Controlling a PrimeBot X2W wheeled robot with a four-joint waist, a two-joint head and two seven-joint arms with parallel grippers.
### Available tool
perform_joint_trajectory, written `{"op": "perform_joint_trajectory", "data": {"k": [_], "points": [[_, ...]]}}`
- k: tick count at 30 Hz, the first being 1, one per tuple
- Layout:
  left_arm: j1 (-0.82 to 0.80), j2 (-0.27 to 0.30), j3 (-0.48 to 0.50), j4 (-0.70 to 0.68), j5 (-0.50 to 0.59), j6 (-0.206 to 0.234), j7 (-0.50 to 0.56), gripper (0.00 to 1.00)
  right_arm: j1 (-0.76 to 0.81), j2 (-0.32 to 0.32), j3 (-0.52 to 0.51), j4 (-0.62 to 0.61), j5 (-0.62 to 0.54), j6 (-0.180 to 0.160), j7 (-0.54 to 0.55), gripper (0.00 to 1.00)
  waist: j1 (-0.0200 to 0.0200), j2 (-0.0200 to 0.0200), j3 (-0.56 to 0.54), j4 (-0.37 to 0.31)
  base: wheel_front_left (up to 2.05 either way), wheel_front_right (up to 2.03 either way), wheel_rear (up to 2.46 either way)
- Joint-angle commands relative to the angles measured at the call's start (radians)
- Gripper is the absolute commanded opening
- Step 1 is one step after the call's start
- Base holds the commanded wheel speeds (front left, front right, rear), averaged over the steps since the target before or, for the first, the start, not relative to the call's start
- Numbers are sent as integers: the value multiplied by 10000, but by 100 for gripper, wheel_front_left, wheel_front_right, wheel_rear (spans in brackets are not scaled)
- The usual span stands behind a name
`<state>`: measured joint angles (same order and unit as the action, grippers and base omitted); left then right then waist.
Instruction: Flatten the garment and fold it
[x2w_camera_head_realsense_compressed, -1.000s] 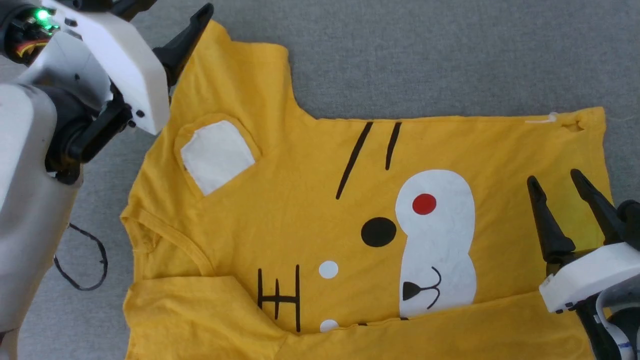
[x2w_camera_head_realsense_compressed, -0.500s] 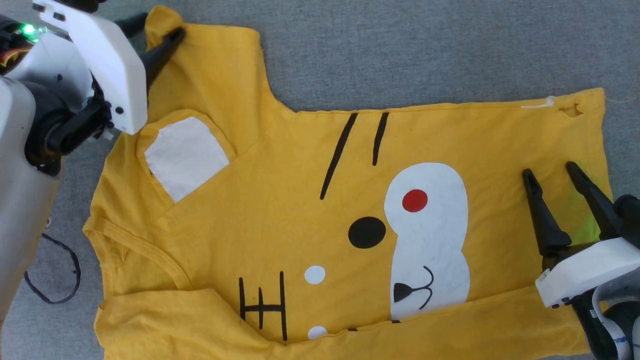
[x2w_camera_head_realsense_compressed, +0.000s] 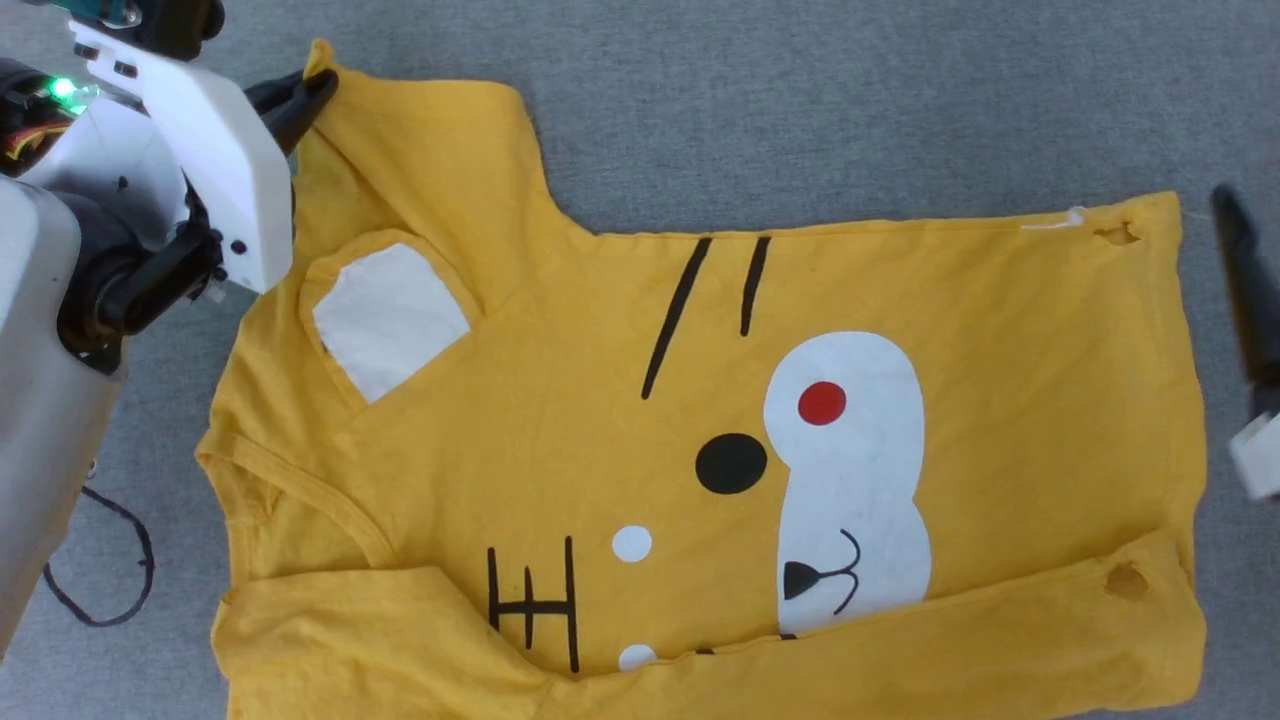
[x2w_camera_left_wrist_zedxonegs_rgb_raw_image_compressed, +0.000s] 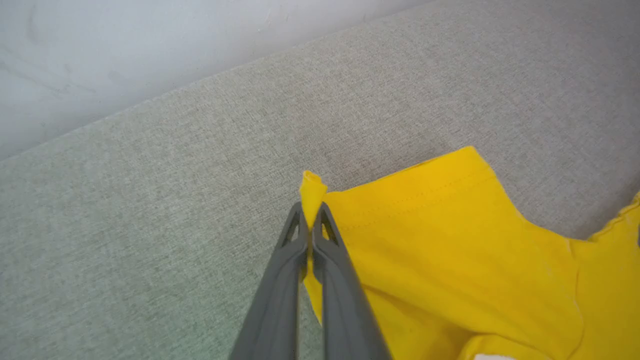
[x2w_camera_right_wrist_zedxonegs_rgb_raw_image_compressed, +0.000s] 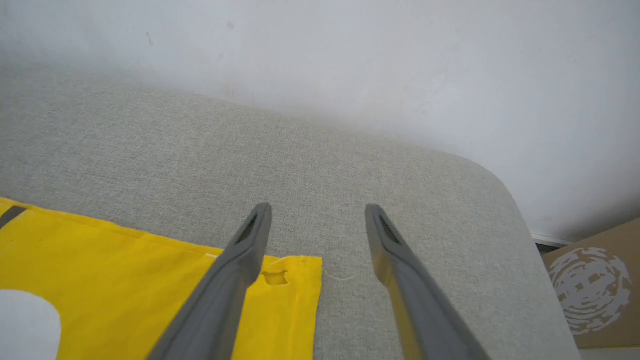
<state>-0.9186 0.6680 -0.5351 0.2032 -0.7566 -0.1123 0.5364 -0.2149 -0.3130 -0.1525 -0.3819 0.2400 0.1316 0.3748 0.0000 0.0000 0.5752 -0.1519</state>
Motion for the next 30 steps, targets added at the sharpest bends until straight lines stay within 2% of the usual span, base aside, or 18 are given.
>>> {"op": "perform_joint_trajectory", "data": {"k": [1, 6, 9, 13, 22, 23, 25, 30], "points": [[131, 23, 24, -37, 41, 65, -64, 0, -299, -166, -25, -23, 113, -9, 179, 100, 0, 0, 11, 43, 0, 0, 0], [100, -2, 17, -162, 47, 112, -117, 0, -1126, -566, -283, 725, 925, -9, 1733, 100, 0, 0, 206, 175, 0, 0, 0], [50, -52, -22, -204, 33, 117, -92, 0, -1328, -1099, -9, 1273, 1213, -9, 2533, 100, 0, 0, 358, 283, 0, 0, 0], [-34, -116, -54, -239, 17, 125, -77, 0, -1522, -1345, 127, 1998, 1384, -9, 2841, 100, 0, 0, 549, 417, 0, 0, 0], [-117, -96, -106, -237, 3, 155, -10, 0, -1618, -1202, 658, 2864, 1755, -9, 3278, 100, 0, 0, 777, 606, 0, 0, 0], [-119, -100, -112, -235, -1, 162, -4, 0, -1606, -1198, 722, 2977, 1764, -9, 3423, 97, 0, 0, 784, 618, 0, 0, 0], [-111, -126, -134, -222, -14, 172, -5, 0, -1564, -1130, 806, 3169, 1866, -9, 3787, 0, 0, 0, 779, 645, 0, 0, 0], [-39, -191, -111, -199, -80, 173, -174, 0, -1603, -962, 703, 3112, 2032, -9, 4186, 0, 0, 0, 634, 671, 0, 0, 0]]}}
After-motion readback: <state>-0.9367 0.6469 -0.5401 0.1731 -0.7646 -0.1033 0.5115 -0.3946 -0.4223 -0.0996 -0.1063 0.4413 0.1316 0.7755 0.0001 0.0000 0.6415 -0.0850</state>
